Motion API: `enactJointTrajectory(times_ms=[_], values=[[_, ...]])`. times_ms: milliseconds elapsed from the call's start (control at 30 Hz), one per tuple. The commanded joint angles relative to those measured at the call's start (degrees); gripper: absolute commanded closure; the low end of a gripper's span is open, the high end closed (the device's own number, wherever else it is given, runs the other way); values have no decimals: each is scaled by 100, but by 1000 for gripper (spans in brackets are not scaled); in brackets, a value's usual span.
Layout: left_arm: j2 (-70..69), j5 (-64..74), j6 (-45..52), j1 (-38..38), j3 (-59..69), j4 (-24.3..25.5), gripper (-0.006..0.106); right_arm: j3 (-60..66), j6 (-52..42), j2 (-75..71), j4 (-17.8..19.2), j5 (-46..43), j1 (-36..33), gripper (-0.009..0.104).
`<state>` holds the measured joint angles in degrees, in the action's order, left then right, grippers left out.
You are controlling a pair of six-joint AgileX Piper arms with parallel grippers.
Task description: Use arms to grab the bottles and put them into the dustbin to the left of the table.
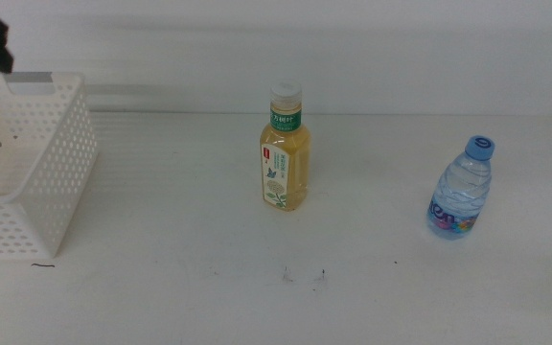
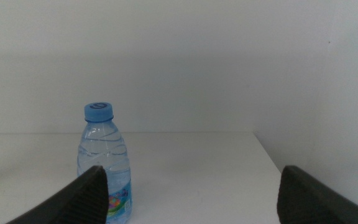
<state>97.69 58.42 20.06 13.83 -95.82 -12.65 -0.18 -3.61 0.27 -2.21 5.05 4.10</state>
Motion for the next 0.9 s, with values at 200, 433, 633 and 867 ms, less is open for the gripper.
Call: enactJointTrajectory(times_ms=[200,433,633,867], values=[[777,-4,95,505,-146,122,101,18,-26,-27,14,-37,44,7],[1518,39,94,495,-146,249,101,18,-26,-27,14,-37,44,7],[2040,-72,105,495,-146,14,101,18,-26,-27,14,-37,44,7],[2255,-183,130,355,-146,295,95,18,-26,-27,14,-37,44,7]])
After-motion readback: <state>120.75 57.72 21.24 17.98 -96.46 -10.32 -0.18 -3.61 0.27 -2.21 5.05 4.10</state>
